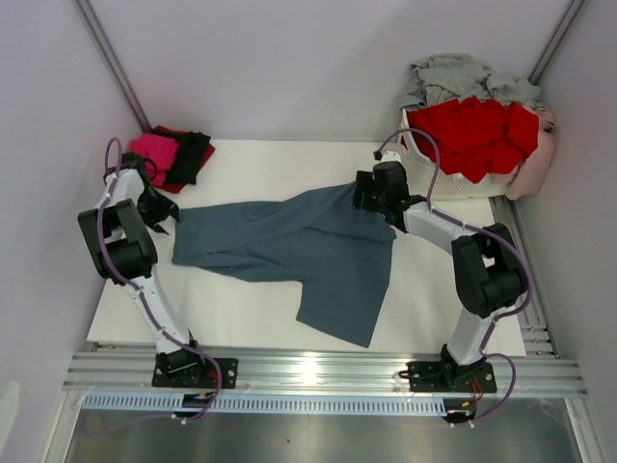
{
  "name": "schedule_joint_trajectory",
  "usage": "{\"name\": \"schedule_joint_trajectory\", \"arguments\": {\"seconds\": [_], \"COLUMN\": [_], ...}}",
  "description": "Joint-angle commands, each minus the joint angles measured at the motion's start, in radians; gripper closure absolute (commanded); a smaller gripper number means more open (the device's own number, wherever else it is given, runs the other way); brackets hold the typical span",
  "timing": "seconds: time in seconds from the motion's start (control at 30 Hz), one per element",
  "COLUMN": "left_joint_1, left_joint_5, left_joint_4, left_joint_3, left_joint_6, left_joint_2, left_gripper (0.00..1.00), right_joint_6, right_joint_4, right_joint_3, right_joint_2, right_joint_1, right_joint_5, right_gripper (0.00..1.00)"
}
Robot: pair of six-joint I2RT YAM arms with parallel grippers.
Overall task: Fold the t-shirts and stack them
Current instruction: Fold the flattened tshirt in 1/3 of the way
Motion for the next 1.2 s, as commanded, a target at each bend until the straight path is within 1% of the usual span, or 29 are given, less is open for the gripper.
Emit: {"name": "schedule_joint_trajectory", "arguments": {"seconds": [0.0,0.1,0.13,0.2,0.27,0.33,0.4,0.5,0.57,0.6,0.63,0.73,0.83,0.9,0.93,1.13,1.17], "left_joint_1": [-0.006,-0.006,-0.005,-0.006,-0.008,-0.009,-0.016,-0.022,-0.023,-0.023,-0.023,-0.025,-0.029,-0.034,-0.039,-0.071,-0.078], "left_joint_5": [0.125,0.165,0.172,0.166,0.169,0.165,0.143,0.107,0.097,0.094,0.091,0.071,0.062,0.013,0.001,-0.114,-0.125], "left_joint_4": [-0.003,-0.011,-0.024,-0.055,-0.109,-0.162,-0.179,-0.213,-0.232,-0.238,-0.245,-0.294,-0.333,-0.382,-0.396,-0.371,-0.367], "left_joint_3": [0.055,0.078,0.115,0.144,0.214,0.265,0.308,0.356,0.392,0.406,0.420,0.498,0.556,0.589,0.630,0.641,0.643], "left_joint_6": [0.003,0.012,0.015,0.019,0.022,0.027,0.030,0.032,0.042,0.050,0.055,0.065,0.084,0.091,0.093,0.144,0.171], "left_joint_2": [0.046,0.075,0.086,0.106,0.142,0.179,0.192,0.213,0.235,0.244,0.253,0.293,0.320,0.348,0.356,0.350,0.353], "left_gripper": [0.49,0.49,0.49,0.46,0.43,0.41,0.40,0.41,0.43,0.50,0.50,0.51,0.49,0.48,0.47,0.48,0.48], "right_joint_6": [0.013,0.010,0.010,0.010,0.011,0.014,0.018,0.016,0.011,0.010,0.008,-0.001,-0.007,-0.018,-0.022,-0.035,-0.032], "right_joint_4": [0.060,0.062,0.062,0.066,0.076,0.080,0.085,0.076,0.068,0.063,0.059,0.053,0.040,0.036,0.033,0.034,0.033], "right_joint_3": [-0.005,-0.005,-0.005,-0.005,-0.005,-0.002,0.008,0.028,0.034,0.039,0.044,0.053,0.068,0.082,0.085,0.088,0.090], "right_joint_2": [-0.071,-0.082,-0.084,-0.090,-0.094,-0.096,-0.098,-0.098,-0.098,-0.105,-0.108,-0.130,-0.148,-0.160,-0.171,-0.202,-0.200], "right_joint_1": [0.009,0.010,0.010,0.010,0.010,0.010,0.010,0.010,0.010,0.010,0.010,0.009,0.010,0.009,0.007,-0.004,-0.005], "right_joint_5": [-0.008,-0.005,-0.003,-0.003,-0.009,-0.015,-0.020,-0.024,-0.024,-0.023,-0.024,-0.023,-0.024,-0.020,-0.018,-0.034,-0.037], "right_gripper": [0.28,0.28,0.28,0.28,0.28,0.28,0.28,0.28,0.29,0.29,0.29,0.29,0.29,0.29,0.29,0.28,0.28]}}
